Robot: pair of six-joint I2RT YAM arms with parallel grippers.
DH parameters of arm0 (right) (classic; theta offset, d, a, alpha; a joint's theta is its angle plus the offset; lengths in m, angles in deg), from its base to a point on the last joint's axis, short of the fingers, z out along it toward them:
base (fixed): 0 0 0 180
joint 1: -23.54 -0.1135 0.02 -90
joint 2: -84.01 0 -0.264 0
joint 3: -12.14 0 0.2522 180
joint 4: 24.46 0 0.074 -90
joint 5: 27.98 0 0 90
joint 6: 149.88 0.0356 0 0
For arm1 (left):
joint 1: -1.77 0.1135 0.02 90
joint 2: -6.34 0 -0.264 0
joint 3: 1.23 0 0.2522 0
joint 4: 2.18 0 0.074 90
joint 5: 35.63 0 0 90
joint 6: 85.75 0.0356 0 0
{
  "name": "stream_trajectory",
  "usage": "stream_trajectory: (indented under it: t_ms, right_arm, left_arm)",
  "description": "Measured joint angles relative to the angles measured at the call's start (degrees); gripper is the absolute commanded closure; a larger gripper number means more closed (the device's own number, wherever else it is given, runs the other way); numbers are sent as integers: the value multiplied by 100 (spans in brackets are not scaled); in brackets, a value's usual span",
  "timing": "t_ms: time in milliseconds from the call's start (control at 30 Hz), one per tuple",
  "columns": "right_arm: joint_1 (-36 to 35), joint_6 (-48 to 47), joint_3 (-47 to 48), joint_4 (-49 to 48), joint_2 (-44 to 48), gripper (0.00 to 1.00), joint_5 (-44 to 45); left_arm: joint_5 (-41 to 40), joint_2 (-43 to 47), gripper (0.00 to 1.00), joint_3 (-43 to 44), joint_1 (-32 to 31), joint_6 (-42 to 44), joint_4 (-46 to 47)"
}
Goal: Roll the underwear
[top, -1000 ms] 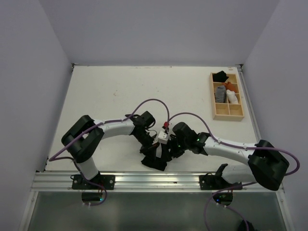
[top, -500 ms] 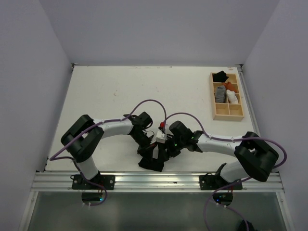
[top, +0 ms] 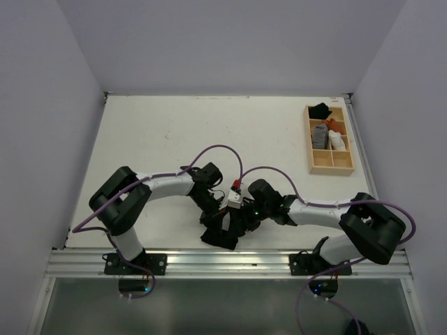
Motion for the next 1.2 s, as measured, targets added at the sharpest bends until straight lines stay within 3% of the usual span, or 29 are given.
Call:
stream_trajectory:
  t_ms: [300,400,733,833,1200]
  right_arm:
    - [-66,341,-345,-494,146,34,-31]
    - [-72,420,-422,-595,151,40,-35]
    - [-98,678,-579,-752,284,90,-33]
    - [-98,706,-610,-752,343,100,-31]
    - [-173,896,-765,-811,551,100,155]
  left_arm:
    - [-17,0,100,11,-72,-7,35]
    - [-17,0,100,13,-72,-20,35]
    - [-59,0,100,42,-98,-52,87]
    - [-98,0,100,63,-109,-68,90]
    - [-533,214,84,46,-236,-562,315]
